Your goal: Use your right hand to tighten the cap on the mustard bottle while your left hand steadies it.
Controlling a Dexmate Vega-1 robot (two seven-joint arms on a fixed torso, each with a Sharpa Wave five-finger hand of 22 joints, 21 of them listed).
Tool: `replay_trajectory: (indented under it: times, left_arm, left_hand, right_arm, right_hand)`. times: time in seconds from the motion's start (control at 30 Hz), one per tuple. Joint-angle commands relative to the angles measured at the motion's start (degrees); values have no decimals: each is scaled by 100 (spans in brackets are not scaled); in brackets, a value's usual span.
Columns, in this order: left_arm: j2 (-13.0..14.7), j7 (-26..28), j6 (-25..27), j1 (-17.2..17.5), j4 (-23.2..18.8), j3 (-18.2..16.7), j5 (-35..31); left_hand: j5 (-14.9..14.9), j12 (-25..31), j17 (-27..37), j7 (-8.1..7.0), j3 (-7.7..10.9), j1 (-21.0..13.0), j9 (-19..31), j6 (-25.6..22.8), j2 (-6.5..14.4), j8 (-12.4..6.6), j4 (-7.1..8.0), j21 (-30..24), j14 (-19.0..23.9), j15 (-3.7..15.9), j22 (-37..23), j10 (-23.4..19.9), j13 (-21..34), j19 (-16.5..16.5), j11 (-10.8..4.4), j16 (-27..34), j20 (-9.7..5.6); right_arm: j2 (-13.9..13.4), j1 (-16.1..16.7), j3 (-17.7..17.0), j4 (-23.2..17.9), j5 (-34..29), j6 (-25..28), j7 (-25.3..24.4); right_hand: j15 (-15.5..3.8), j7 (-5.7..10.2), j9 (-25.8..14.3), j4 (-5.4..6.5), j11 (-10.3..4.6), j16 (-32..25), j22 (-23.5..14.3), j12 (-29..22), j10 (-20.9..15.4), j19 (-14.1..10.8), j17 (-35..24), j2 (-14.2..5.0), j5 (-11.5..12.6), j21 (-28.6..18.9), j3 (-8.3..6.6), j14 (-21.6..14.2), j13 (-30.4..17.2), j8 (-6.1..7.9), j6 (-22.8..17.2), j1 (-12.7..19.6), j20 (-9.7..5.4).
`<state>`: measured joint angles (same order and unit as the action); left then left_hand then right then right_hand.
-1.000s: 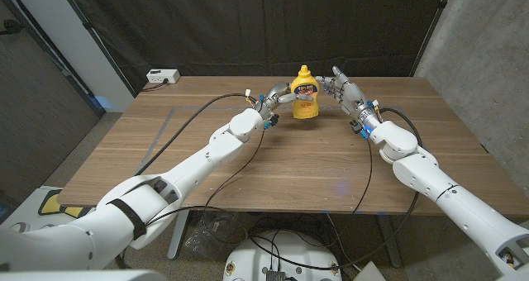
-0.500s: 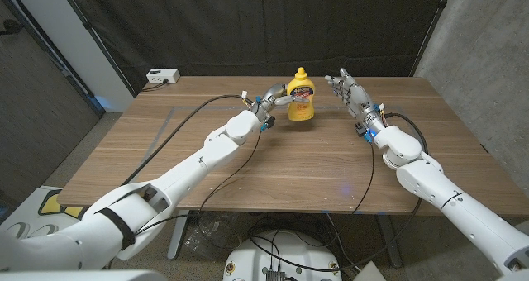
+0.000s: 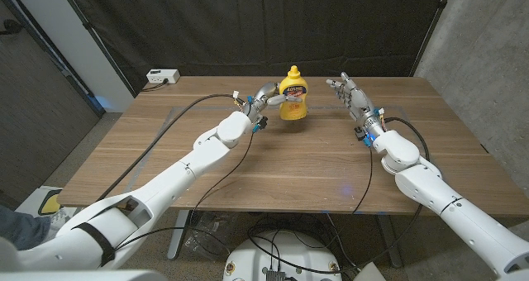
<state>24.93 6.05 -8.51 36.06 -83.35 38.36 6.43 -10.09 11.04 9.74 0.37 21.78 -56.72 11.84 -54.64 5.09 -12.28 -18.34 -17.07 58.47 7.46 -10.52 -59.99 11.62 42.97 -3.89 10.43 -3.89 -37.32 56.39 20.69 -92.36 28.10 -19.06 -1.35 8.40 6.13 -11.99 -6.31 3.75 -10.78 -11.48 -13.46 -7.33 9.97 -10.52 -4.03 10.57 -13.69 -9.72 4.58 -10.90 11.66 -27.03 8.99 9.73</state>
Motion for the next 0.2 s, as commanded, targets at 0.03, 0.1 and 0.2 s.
replay_trajectory:
  times: [0.03, 0.1, 0.2]
  left_arm:
    - [95, 30, -180, 18, -7, -13, -189]
    - [64, 16, -199, -7, 40, 0, -197]
    - [43, 43, -254, -24, 75, 7, -250]
  left_hand:
    - [-20, 26, 8, 305, 1292, 194, 12, -364, 256, -31, 1254, 21, 67, 34, -20, -74, 14, 51, -31, 25, 14]
    - [-20, 25, 9, 306, 1296, 197, 12, -359, 257, -29, 1254, 22, 53, 24, -21, -73, 14, 48, -30, 19, 16]
    - [-20, 21, 8, 304, 1304, 201, 12, -354, 257, -27, 1252, 21, 49, 31, -21, -63, 14, 54, -34, 16, 18]
  right_arm:
    - [217, -119, 62, 277, -101, -271, -39]
    - [245, -161, 70, 348, -44, -294, 30]
    - [232, -179, 65, 365, -89, -284, -2]
  right_hand:
    - [16, 15, -5, -1, 2, -8, -1, -13, -55, 803, -26, 71, -17, 28, 13, 37, -13, 42, -70, -2, 3]
    - [12, 26, -4, 2, 5, -9, -1, -12, -55, 804, -27, 78, -17, 29, 18, 36, -13, 53, -98, -10, 2]
    - [12, 25, -3, 5, 10, -11, -2, -12, -57, 804, -28, 84, -17, 29, 23, 33, -13, 57, -109, -18, 1]
